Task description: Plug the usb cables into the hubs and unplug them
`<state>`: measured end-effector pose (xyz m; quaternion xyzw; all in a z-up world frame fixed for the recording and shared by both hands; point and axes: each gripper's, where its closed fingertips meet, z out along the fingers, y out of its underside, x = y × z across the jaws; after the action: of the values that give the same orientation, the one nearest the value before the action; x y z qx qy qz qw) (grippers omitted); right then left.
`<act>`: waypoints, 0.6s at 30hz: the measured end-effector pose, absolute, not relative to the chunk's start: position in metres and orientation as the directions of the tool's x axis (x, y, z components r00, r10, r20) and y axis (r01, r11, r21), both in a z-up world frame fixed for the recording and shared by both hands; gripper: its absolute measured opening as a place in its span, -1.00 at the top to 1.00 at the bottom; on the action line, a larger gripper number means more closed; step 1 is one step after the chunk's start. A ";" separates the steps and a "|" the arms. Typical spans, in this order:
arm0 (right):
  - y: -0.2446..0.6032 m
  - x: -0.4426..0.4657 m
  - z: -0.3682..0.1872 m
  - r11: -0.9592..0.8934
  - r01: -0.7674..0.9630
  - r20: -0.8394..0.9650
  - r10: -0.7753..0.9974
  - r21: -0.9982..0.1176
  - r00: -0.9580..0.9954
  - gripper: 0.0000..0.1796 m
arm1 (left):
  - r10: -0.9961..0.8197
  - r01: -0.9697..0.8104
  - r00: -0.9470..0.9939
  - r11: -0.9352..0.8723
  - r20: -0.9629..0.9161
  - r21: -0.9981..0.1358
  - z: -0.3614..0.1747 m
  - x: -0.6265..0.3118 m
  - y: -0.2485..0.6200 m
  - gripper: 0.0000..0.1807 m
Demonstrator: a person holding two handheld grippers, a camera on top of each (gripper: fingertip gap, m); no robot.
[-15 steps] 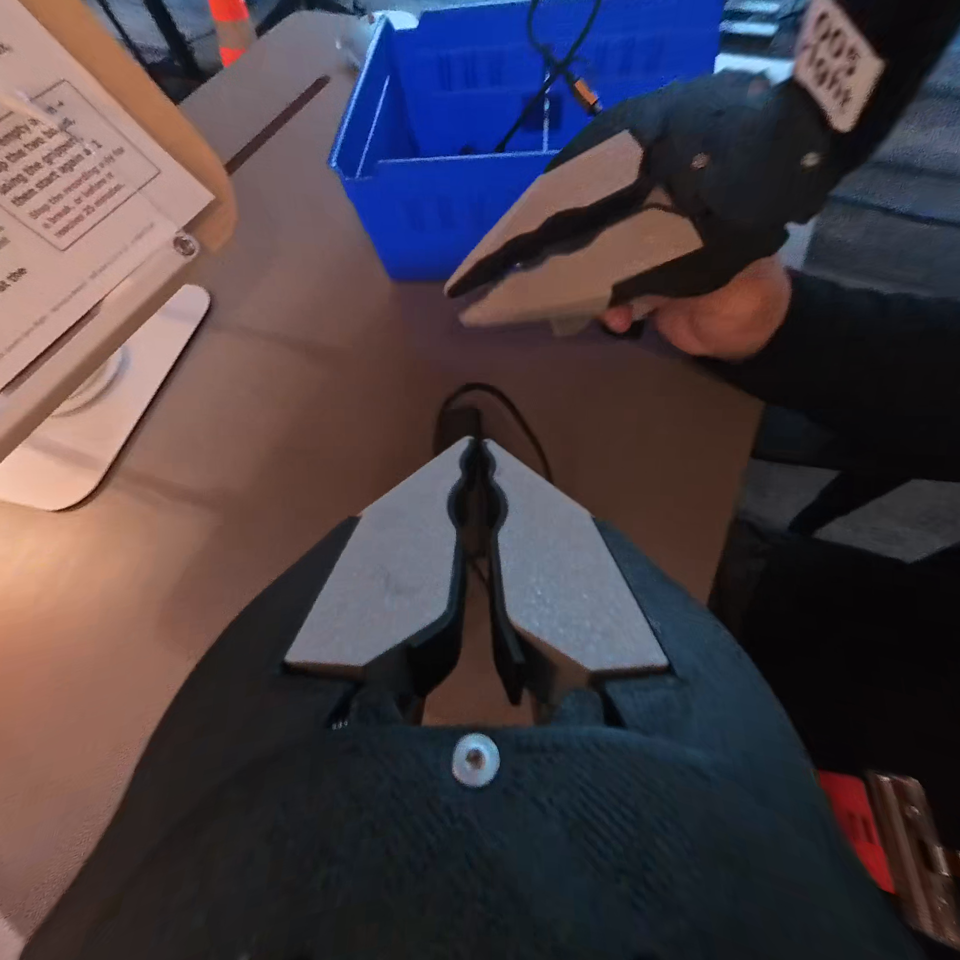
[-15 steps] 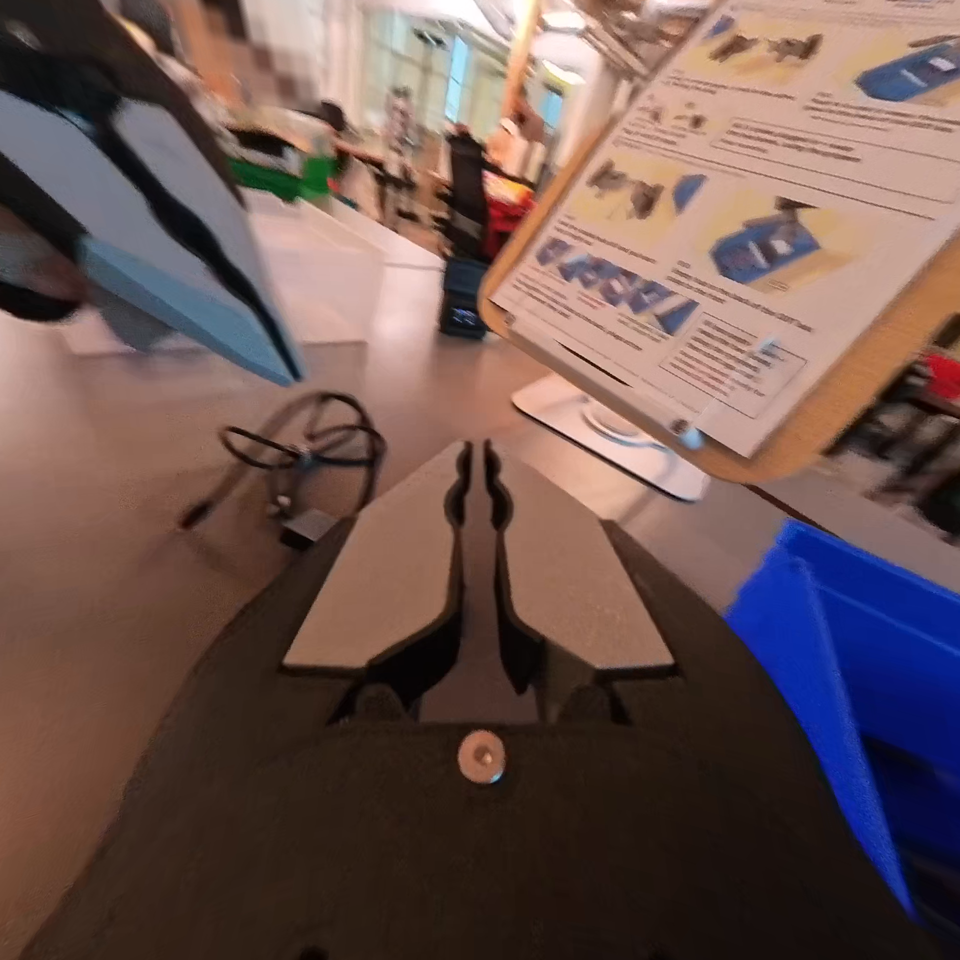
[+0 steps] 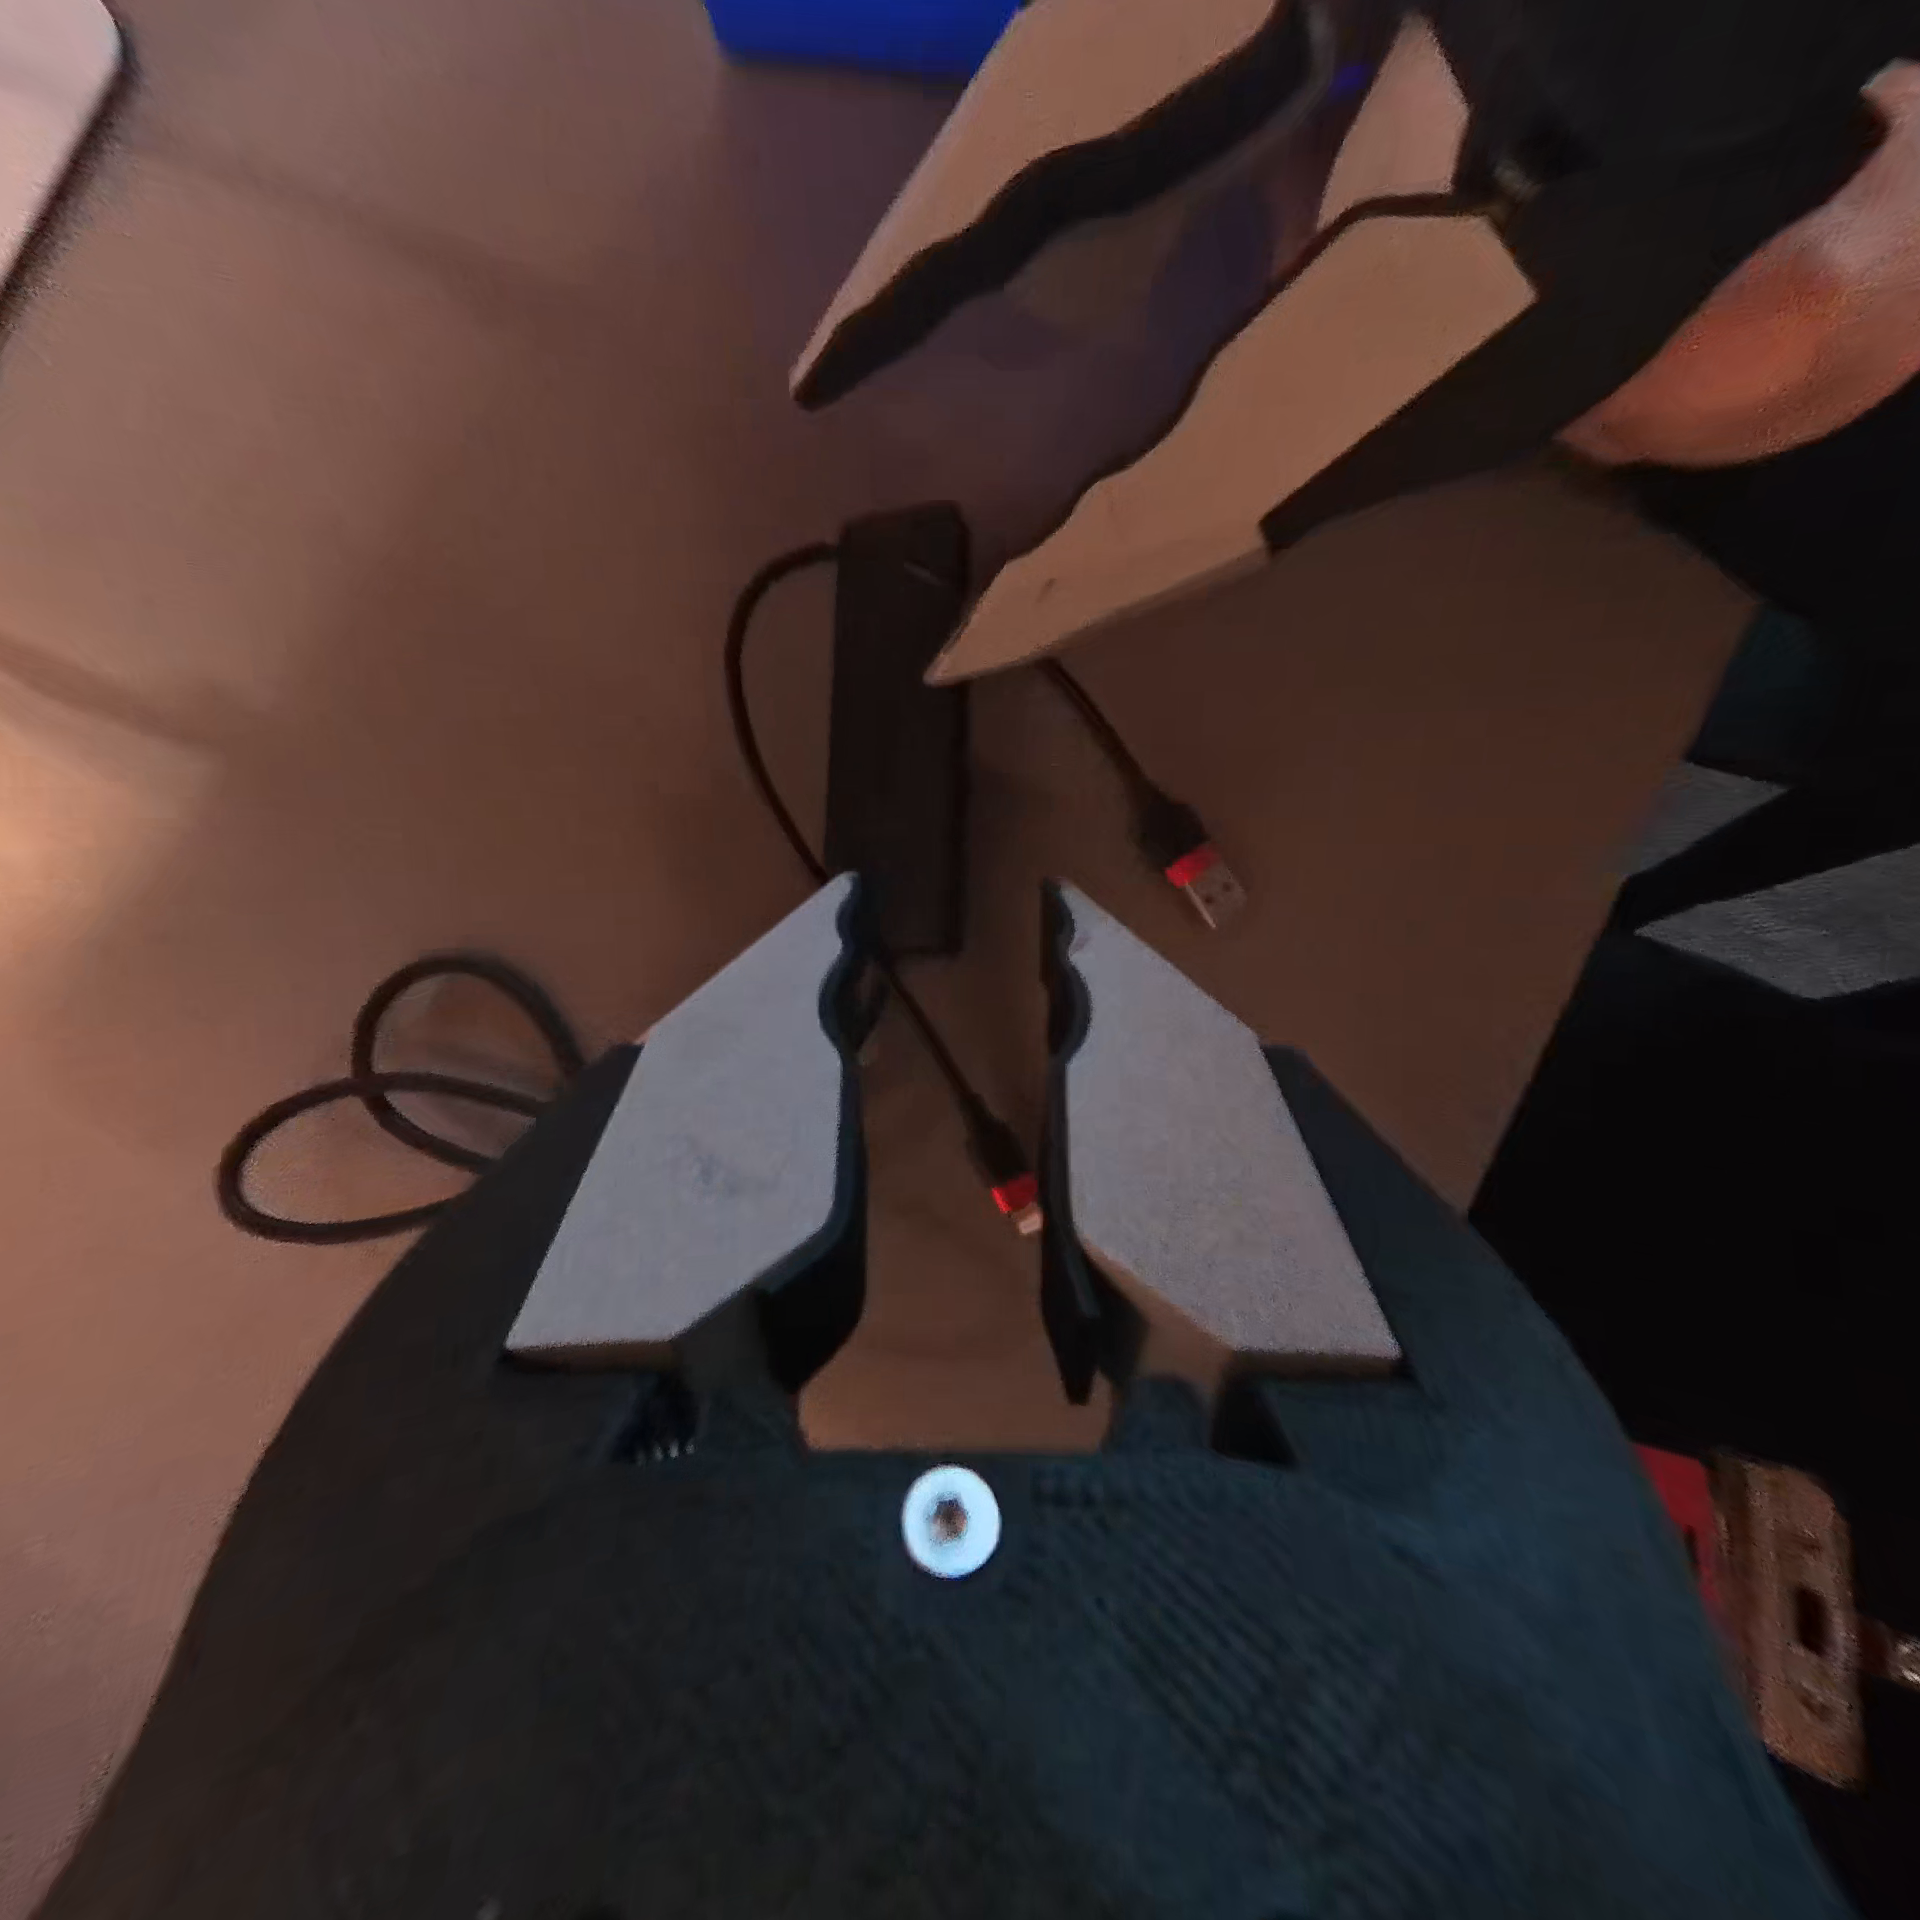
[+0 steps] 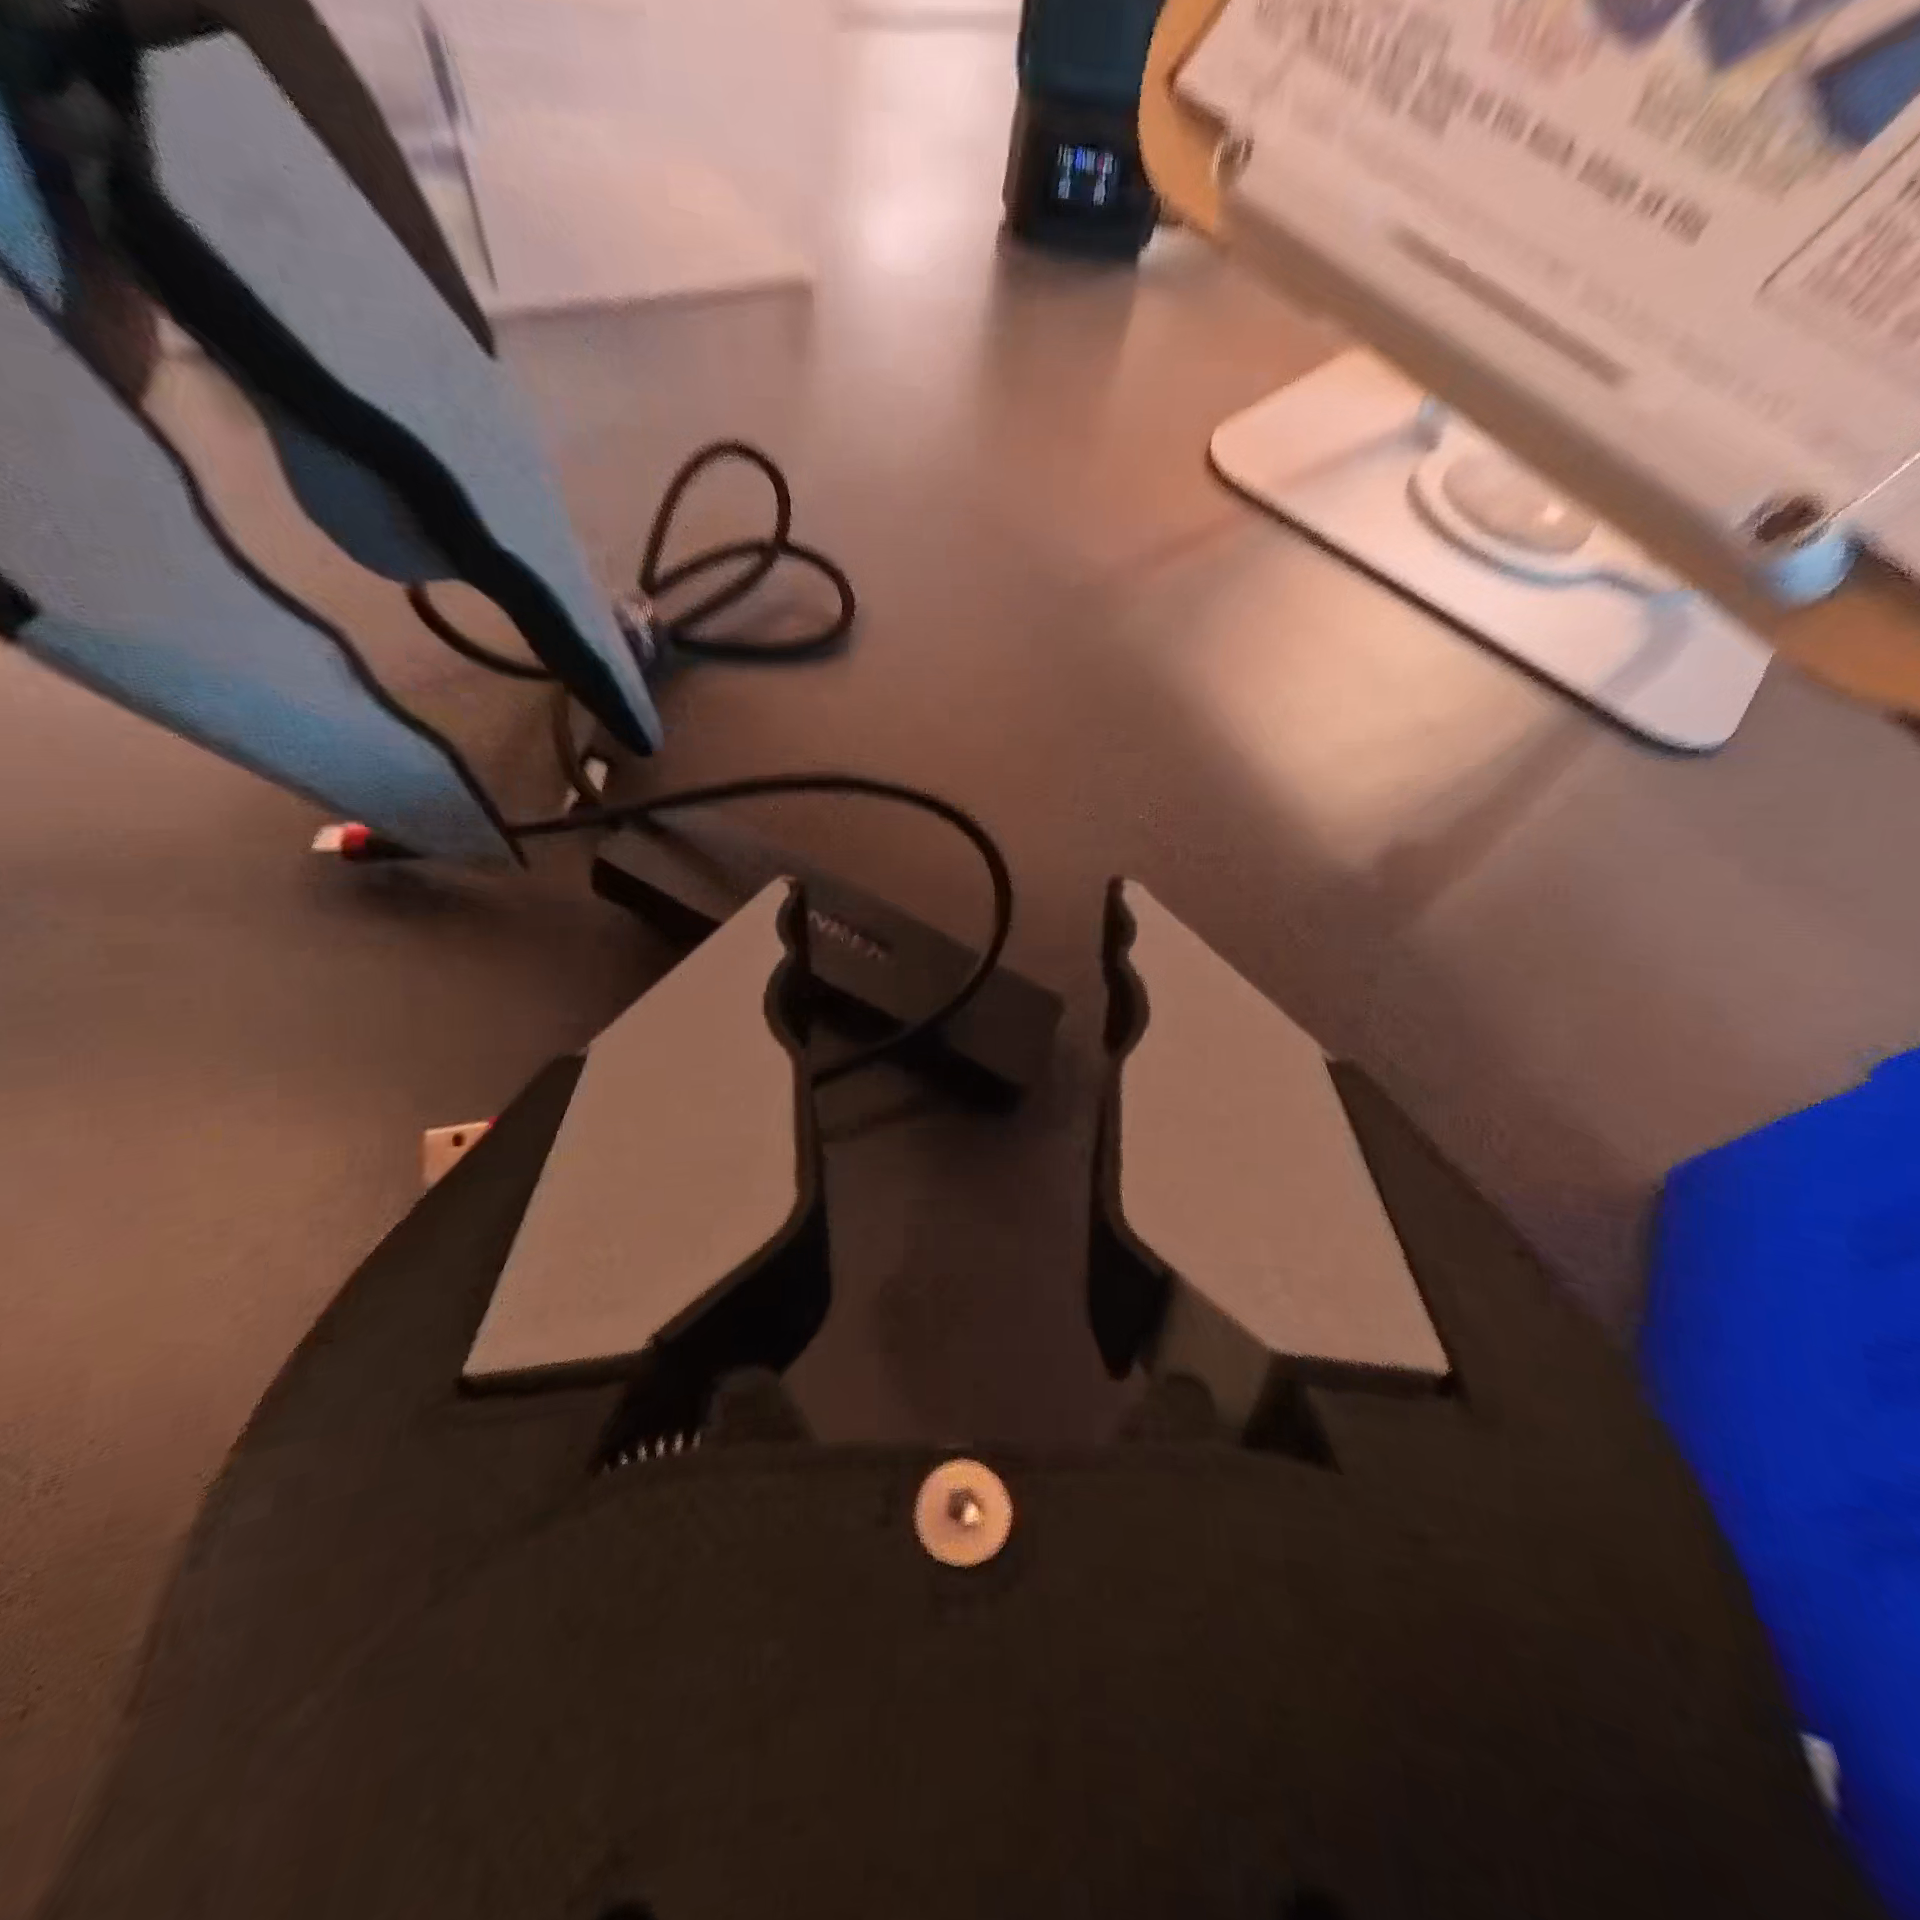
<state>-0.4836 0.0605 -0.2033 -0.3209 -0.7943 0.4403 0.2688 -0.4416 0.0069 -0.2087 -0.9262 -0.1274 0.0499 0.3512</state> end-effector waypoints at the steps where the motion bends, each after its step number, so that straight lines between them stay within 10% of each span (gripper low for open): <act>1: 0.062 -0.485 -0.211 0.420 0.310 0.135 0.752 -0.853 -0.645 0.39 | 0.282 0.213 0.959 -0.713 0.004 -0.669 -0.213 -0.440 0.005 0.65; 4: 0.066 -0.486 -0.226 0.461 0.386 0.132 0.760 -0.799 -0.636 0.41 | 0.297 0.241 0.954 -0.662 0.047 -0.709 -0.218 -0.430 0.000 0.64; 6: 0.066 -0.484 -0.230 0.487 0.388 0.146 0.750 -0.783 -0.645 0.94 | 0.318 0.252 0.947 -0.660 0.041 -0.708 -0.223 -0.427 -0.009 0.62; 18: 0.139 -0.502 -0.170 0.355 0.278 0.285 0.922 -0.893 -0.262 1.00 | 0.258 0.201 0.965 -0.612 0.048 -0.765 -0.178 -0.403 -0.035 0.60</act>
<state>-0.5021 0.1393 -0.1702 -0.4278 -0.7011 0.3738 0.4310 -0.4033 -0.0351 -0.1782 -0.8971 -0.1279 0.0334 0.4216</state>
